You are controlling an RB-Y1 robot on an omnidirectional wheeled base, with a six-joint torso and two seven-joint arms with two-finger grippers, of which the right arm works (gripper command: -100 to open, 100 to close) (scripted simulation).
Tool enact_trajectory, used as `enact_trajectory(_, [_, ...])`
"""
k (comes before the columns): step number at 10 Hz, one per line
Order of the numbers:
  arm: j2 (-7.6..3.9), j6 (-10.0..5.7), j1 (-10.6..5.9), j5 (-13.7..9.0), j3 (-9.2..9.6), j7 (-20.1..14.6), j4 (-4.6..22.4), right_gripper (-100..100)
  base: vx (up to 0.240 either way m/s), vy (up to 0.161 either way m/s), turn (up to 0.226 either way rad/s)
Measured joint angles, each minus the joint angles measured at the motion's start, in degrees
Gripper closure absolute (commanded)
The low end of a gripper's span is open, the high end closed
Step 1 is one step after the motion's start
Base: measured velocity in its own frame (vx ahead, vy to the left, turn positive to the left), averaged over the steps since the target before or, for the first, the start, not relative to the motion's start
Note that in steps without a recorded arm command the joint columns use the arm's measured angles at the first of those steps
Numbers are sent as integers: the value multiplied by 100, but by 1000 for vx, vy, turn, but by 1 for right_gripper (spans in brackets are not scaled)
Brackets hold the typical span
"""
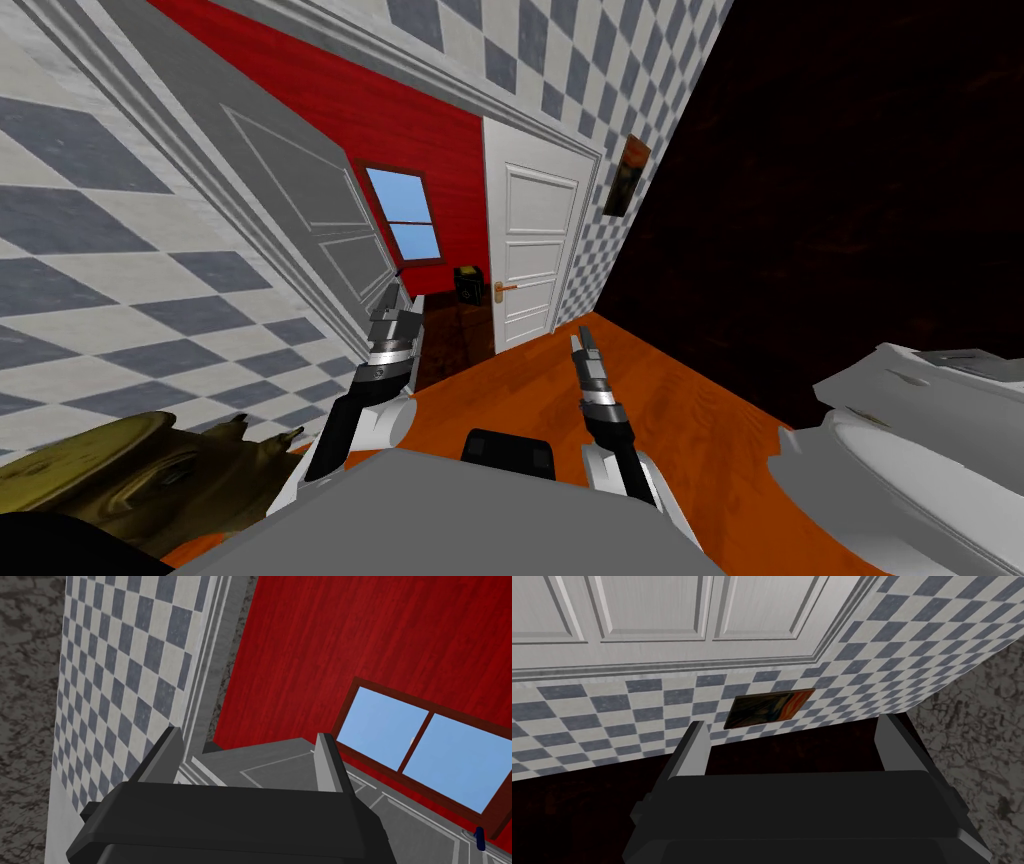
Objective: Push the door open
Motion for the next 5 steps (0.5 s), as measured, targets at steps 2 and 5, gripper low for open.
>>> enact_trajectory(2, [-19,43,6,194,233,-151,209,-100,239,-6,30])
enact_trajectory(5, [-62,16,-10,418,479,-390,600,-100,188,-14,21])
